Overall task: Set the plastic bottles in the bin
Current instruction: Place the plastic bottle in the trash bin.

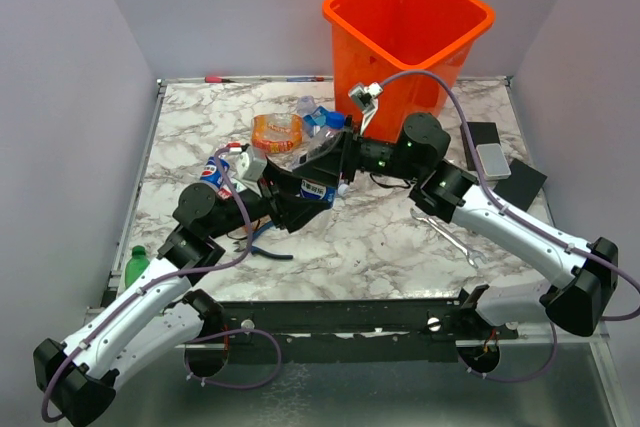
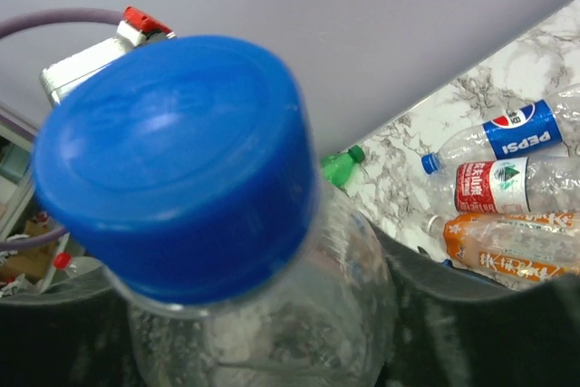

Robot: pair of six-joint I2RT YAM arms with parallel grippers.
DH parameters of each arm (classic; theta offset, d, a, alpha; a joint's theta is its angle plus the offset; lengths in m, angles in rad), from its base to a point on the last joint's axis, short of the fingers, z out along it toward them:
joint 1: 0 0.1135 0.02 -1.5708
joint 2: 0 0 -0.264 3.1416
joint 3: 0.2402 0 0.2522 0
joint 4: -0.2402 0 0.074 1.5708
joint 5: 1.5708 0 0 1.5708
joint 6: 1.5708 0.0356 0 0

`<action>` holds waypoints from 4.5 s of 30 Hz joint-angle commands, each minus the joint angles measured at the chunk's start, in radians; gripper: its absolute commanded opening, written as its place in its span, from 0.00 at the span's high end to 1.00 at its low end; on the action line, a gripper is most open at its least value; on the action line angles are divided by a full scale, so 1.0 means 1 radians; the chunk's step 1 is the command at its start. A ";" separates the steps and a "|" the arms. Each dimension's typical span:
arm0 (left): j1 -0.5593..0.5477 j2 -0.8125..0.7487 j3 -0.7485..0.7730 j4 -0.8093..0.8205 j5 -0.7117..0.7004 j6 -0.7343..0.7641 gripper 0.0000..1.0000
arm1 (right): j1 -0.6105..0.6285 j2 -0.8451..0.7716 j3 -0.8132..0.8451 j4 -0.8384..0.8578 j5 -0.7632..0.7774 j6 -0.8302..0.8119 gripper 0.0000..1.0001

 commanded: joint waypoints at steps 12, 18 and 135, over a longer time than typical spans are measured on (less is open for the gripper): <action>-0.007 0.046 -0.005 0.088 0.039 -0.060 0.43 | 0.036 0.107 0.177 -0.060 -0.114 0.011 0.57; -0.008 0.022 -0.025 0.109 -0.010 -0.060 0.71 | 0.043 0.073 0.215 -0.183 -0.015 -0.039 0.15; -0.011 -0.422 -0.184 -0.416 -1.016 0.119 0.01 | -0.496 0.404 1.037 -0.359 0.840 -0.428 0.13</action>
